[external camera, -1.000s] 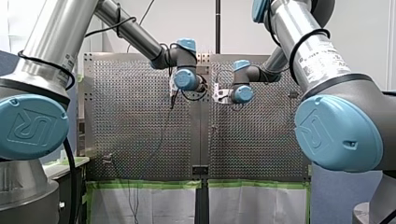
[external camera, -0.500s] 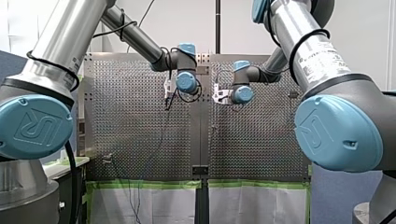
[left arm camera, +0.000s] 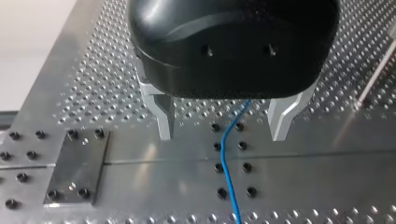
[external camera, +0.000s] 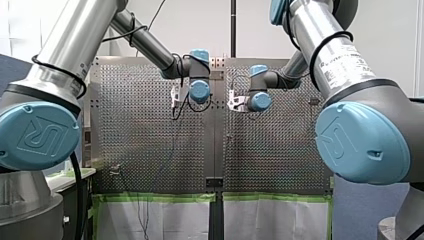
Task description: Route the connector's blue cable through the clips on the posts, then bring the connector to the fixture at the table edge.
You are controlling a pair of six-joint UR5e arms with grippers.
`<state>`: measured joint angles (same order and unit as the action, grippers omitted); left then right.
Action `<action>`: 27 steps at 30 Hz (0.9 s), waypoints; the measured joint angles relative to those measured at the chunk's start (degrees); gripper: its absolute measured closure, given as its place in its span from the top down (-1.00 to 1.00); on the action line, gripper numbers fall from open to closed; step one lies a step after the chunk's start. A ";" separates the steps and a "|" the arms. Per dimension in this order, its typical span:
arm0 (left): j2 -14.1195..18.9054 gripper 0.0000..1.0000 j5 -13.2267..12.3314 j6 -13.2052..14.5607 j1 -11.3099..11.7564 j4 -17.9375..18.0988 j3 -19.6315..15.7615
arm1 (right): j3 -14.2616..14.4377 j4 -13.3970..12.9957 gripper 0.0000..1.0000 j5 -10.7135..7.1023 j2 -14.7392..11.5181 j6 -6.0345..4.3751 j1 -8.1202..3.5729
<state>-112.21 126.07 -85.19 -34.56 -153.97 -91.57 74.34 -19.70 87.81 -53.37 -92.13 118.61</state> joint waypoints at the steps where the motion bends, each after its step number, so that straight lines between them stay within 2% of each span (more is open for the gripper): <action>1: -0.45 1.00 0.58 0.00 -0.04 -0.13 0.36 | 0.00 0.00 -1.00 0.00 0.01 0.00 0.00; 10: -4.07 1.00 5.11 -0.47 -0.15 -0.93 4.58 | 0.00 -0.10 -1.00 0.00 0.04 0.08 0.08; 20: -4.44 1.00 9.59 0.33 0.53 -3.25 8.84 | -0.01 -0.02 -1.00 0.00 0.13 0.09 0.01; 24: -4.47 1.00 11.57 0.37 0.63 -3.37 9.37 | -0.02 -0.07 -1.00 0.00 0.13 0.09 0.02; 27: -4.58 1.00 11.80 0.06 0.62 -3.61 9.44 | -0.01 -0.09 -1.00 0.00 0.14 0.09 0.01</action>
<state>-116.79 137.87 -85.14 -33.94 -157.59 -82.13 74.32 -19.78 87.81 -53.23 -92.04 118.63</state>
